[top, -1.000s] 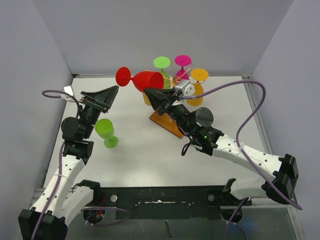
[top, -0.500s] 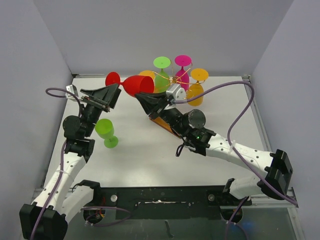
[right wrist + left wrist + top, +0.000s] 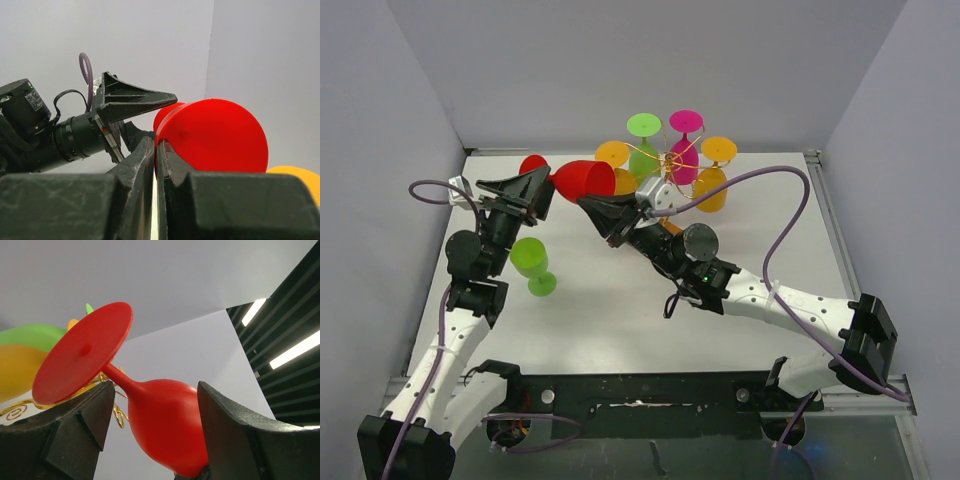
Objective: Place the wine glass upside down on the wine glass rack
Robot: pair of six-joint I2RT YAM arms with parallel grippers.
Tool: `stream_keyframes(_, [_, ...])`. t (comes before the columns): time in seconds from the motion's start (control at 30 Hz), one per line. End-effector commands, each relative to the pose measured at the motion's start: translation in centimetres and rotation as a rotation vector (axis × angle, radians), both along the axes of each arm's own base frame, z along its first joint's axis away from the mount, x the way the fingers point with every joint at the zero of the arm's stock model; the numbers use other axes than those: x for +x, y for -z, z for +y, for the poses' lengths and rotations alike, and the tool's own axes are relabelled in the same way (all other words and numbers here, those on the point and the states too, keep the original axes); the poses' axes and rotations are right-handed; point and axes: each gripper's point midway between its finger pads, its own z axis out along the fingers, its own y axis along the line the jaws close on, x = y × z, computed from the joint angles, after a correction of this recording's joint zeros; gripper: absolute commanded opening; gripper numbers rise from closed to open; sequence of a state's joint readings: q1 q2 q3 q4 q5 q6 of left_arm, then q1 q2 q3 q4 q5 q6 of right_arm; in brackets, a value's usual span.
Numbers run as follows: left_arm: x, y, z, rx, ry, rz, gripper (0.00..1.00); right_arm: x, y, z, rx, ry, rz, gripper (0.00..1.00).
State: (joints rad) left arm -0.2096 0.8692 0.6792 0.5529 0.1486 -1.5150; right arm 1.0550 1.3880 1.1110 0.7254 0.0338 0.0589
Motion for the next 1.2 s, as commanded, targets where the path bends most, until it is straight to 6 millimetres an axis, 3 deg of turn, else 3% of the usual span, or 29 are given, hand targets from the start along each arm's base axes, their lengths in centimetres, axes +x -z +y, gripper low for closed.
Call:
stream_keyframes(0.0, [-0.1, -1.6, 0.9, -0.02, -0.042, -0.014, 0.64, -1.1, -4.6, -0.7, 0.115, -0.009, -0.085, 0.0])
stream_keyframes(0.17, [0.2, -2.2, 1.0, -0.042, -0.044, -0.014, 0.63, -1.7, -3.7, -0.2, 0.097, -0.033, -0.084, 0.0])
stream_keyframes(0.57, [0.9, -1.2, 1.6, -0.025, -0.097, 0.009, 0.32, -2.5, -1.1, -0.5, 0.076, -0.072, -0.046, 0.0])
stream_keyframes(1.0, [0.8, -1.2, 1.8, -0.034, -0.104, 0.004, 0.24, -3.9, 0.3, -0.3, 0.057, -0.151, -0.021, 0.0])
stream_keyframes(1.17, [0.7, -1.4, 2.0, -0.033, -0.116, -0.004, 0.14, -3.9, 0.7, -0.6, 0.055, -0.147, -0.007, 0.03])
